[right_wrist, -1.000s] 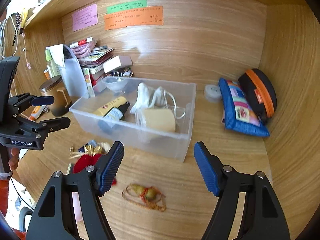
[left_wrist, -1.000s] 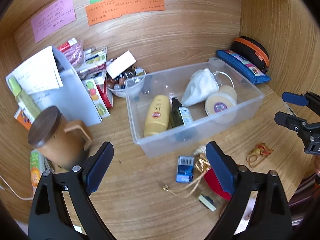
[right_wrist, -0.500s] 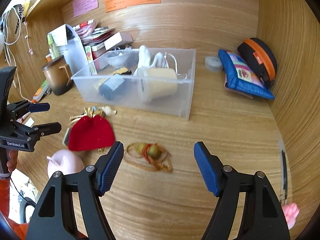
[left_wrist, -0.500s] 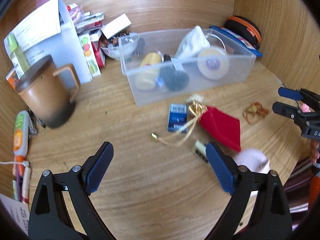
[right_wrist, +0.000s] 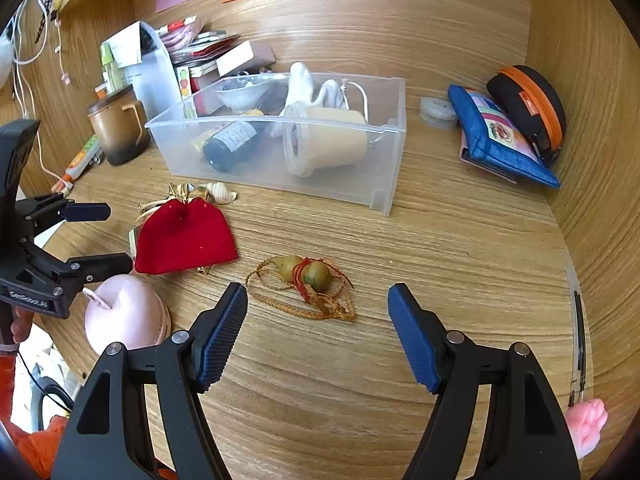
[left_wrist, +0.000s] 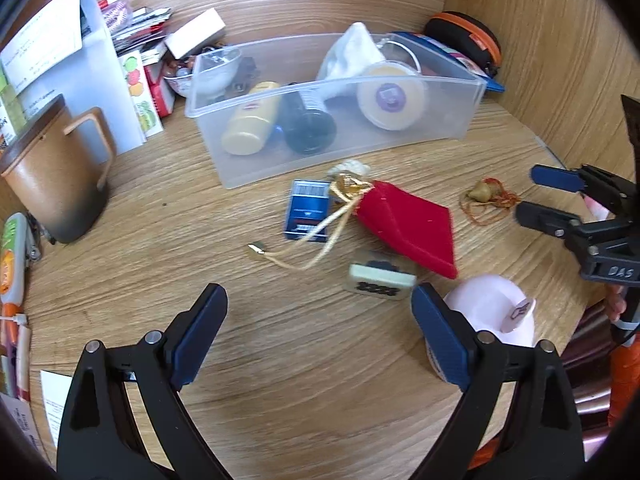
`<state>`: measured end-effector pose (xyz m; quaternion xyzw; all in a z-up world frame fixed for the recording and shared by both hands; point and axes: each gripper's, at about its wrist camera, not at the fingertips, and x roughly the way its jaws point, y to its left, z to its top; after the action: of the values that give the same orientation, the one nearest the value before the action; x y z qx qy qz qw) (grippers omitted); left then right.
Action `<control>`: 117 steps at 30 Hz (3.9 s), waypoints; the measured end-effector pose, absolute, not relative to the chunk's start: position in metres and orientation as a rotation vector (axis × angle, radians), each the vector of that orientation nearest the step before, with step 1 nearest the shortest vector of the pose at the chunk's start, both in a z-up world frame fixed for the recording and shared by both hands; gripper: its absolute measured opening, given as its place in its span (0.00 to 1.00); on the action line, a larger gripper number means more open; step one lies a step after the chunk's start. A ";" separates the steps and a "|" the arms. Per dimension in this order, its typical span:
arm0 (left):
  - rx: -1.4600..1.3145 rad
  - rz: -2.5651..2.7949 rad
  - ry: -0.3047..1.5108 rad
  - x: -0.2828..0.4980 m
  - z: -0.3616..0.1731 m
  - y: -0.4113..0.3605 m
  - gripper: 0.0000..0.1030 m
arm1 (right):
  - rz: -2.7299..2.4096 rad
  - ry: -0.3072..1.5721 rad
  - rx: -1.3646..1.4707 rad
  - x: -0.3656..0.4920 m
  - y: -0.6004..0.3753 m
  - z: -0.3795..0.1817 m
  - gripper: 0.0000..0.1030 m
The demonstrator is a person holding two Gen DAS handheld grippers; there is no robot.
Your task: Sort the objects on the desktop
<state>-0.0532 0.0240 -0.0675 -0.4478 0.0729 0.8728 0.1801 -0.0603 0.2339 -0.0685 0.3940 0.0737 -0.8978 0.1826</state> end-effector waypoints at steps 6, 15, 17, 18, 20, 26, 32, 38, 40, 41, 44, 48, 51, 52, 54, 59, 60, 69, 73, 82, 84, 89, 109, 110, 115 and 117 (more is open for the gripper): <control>-1.265 2.446 0.184 -0.053 -0.071 0.032 0.80 | -2.530 0.251 1.117 -0.067 0.228 -0.073 0.68; -1.270 2.421 0.180 -0.058 -0.074 0.043 0.54 | -2.525 0.264 1.119 -0.073 0.226 -0.075 0.67; -1.266 2.418 0.173 -0.060 -0.074 0.044 0.49 | -2.521 0.263 1.115 -0.074 0.225 -0.076 0.67; -1.263 2.413 0.168 -0.061 -0.074 0.045 0.45 | -2.521 0.264 1.115 -0.074 0.225 -0.076 0.67; -1.258 2.402 0.158 -0.062 -0.073 0.045 0.37 | -2.517 0.267 1.117 -0.074 0.224 -0.077 0.65; -1.239 2.410 0.153 -0.063 -0.074 0.046 0.33 | -2.492 0.285 1.144 -0.079 0.218 -0.084 0.50; -1.230 2.423 0.135 -0.064 -0.072 0.042 0.32 | -2.479 0.281 1.156 -0.084 0.218 -0.089 0.28; -1.216 2.445 0.098 -0.063 -0.066 0.030 0.32 | -2.474 0.285 1.134 -0.081 0.215 -0.086 0.27; -1.205 2.454 0.087 -0.062 -0.063 0.026 0.32 | -2.480 0.277 1.122 -0.080 0.214 -0.083 0.27; -1.199 2.459 0.086 -0.061 -0.061 0.025 0.32 | -2.484 0.269 1.113 -0.079 0.215 -0.080 0.27; -1.178 2.475 0.082 -0.057 -0.056 0.021 0.32 | -2.493 0.263 1.090 -0.076 0.214 -0.071 0.27; -1.156 2.494 0.082 -0.054 -0.051 0.018 0.32 | -2.509 0.268 1.055 -0.073 0.213 -0.058 0.27; -1.138 2.508 0.085 -0.053 -0.048 0.017 0.32 | -2.526 0.272 1.025 -0.072 0.214 -0.048 0.27; -1.131 2.513 0.086 -0.053 -0.045 0.017 0.32 | -2.530 0.272 1.015 -0.071 0.214 -0.044 0.27; -1.116 2.525 0.092 -0.053 -0.040 0.016 0.32 | -2.540 0.273 0.995 -0.071 0.214 -0.037 0.27; -1.084 2.549 0.094 -0.057 -0.026 0.011 0.32 | -2.562 0.294 0.945 -0.069 0.212 -0.019 0.27; -1.077 2.555 0.092 -0.058 -0.024 0.010 0.32 | -2.566 0.297 0.935 -0.069 0.211 -0.016 0.27; -0.984 2.624 0.106 -0.065 0.006 0.006 0.32 | -2.576 0.273 0.861 -0.072 0.207 0.009 0.27; -0.948 2.648 0.125 -0.072 0.019 0.007 0.32 | -2.578 0.267 0.820 -0.076 0.203 0.021 0.27; -0.929 2.653 0.144 -0.098 0.030 0.009 0.32 | -2.574 0.268 0.767 -0.097 0.192 0.037 0.27; -0.936 2.649 0.141 -0.105 0.030 0.009 0.32 | -2.572 0.271 0.763 -0.102 0.189 0.038 0.27; -0.942 2.653 0.142 -0.123 0.034 0.010 0.32 | -2.559 0.262 0.753 -0.119 0.182 0.043 0.27; -1.090 2.616 0.124 -0.206 0.008 0.017 0.32 | -2.429 0.281 0.893 -0.203 0.130 0.016 0.28; -1.104 2.613 0.134 -0.211 0.005 0.019 0.32 | -2.426 0.294 0.904 -0.207 0.127 0.013 0.28; -1.154 2.600 0.179 -0.229 -0.009 0.023 0.32 | -2.406 0.381 0.974 -0.230 0.115 -0.001 0.28; -1.165 2.594 0.194 -0.234 -0.012 0.024 0.32 | -2.400 0.416 0.991 -0.239 0.112 -0.005 0.28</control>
<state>-0.2344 0.0242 -0.0117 -0.4046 0.0674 0.9004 0.1452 -0.2388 0.1116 -0.0055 0.3644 0.1530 -0.8830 0.2533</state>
